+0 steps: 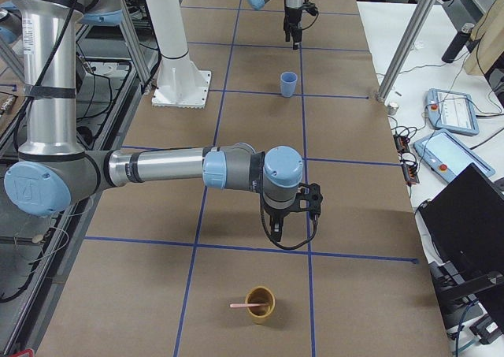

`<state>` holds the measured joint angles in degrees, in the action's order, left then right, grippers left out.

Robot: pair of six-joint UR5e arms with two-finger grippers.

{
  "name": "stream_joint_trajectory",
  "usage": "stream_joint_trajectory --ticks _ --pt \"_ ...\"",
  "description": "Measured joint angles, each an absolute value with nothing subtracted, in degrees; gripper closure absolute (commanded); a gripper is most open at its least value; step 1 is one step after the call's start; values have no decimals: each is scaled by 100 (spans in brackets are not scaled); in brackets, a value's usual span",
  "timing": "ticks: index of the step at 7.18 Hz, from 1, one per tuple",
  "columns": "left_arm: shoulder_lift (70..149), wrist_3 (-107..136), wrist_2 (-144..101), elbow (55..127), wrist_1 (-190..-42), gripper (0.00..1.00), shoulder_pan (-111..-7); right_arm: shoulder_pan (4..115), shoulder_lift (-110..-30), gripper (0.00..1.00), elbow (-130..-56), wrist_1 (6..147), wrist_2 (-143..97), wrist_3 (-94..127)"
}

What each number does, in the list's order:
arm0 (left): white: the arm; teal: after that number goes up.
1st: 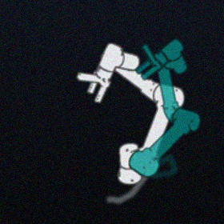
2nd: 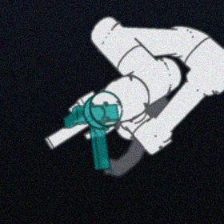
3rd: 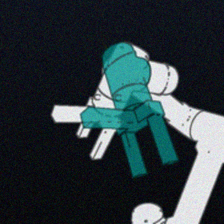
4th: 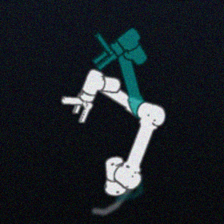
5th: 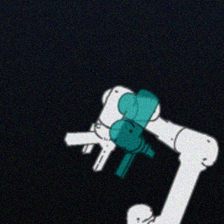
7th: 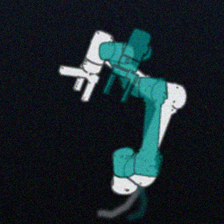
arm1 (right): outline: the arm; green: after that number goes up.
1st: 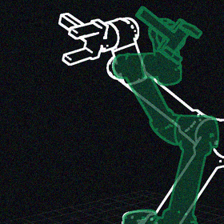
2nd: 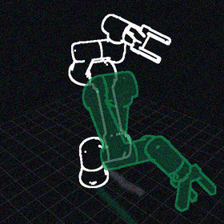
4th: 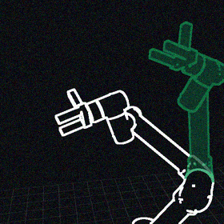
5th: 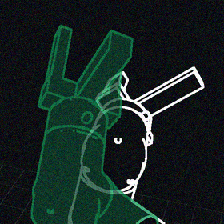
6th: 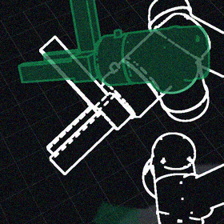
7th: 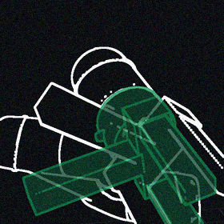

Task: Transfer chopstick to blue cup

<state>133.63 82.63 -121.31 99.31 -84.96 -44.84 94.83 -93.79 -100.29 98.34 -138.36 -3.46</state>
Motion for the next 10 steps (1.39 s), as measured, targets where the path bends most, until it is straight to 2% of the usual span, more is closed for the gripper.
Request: stream_joint_trajectory --ticks 2,6,10 --pt "13238 8052 -12131 10379 -8075 2 -4629 9965 -9362 0 -9560 9837 -13541 -1363" --pt "13154 8016 -12121 10516 -7996 2 -4649 10233 -9163 0 -8552 9827 -13149 -2955" --pt "13143 8016 -12120 10511 -8000 2 -4639 10256 -9422 0 -8400 9593 -13047 -3547"
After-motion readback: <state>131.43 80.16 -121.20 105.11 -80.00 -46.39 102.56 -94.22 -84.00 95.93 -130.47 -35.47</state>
